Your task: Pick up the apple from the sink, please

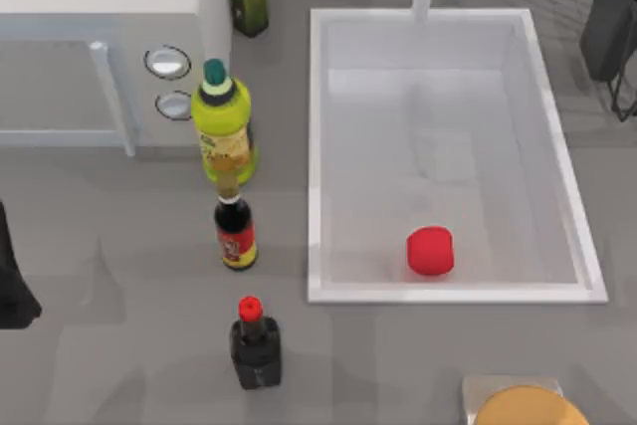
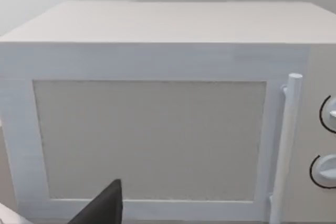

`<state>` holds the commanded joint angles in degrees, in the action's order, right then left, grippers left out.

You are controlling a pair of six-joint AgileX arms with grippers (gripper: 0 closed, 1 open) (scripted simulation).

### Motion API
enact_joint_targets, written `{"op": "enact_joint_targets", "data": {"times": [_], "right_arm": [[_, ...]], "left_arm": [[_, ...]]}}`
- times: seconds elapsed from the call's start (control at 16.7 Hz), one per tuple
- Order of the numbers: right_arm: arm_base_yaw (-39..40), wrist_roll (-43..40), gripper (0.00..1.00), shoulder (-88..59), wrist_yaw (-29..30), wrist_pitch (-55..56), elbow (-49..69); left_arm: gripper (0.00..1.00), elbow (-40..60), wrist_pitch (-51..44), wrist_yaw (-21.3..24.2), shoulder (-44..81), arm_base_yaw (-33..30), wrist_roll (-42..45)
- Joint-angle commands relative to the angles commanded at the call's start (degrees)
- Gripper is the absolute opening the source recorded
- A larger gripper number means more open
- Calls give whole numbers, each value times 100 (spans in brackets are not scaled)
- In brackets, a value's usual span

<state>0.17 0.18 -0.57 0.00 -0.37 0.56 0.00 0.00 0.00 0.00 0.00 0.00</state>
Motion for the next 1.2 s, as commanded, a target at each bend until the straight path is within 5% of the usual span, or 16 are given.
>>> {"op": "enact_joint_targets", "data": {"times": [0.42, 1.2], "right_arm": [[557, 578, 100, -2084, 3, -1197, 1835], [2328, 2415, 100, -9887, 13, -5000, 7769]], "left_arm": [[100, 0, 0, 0, 0, 0, 0], [100, 0, 0, 0, 0, 0, 0]]}}
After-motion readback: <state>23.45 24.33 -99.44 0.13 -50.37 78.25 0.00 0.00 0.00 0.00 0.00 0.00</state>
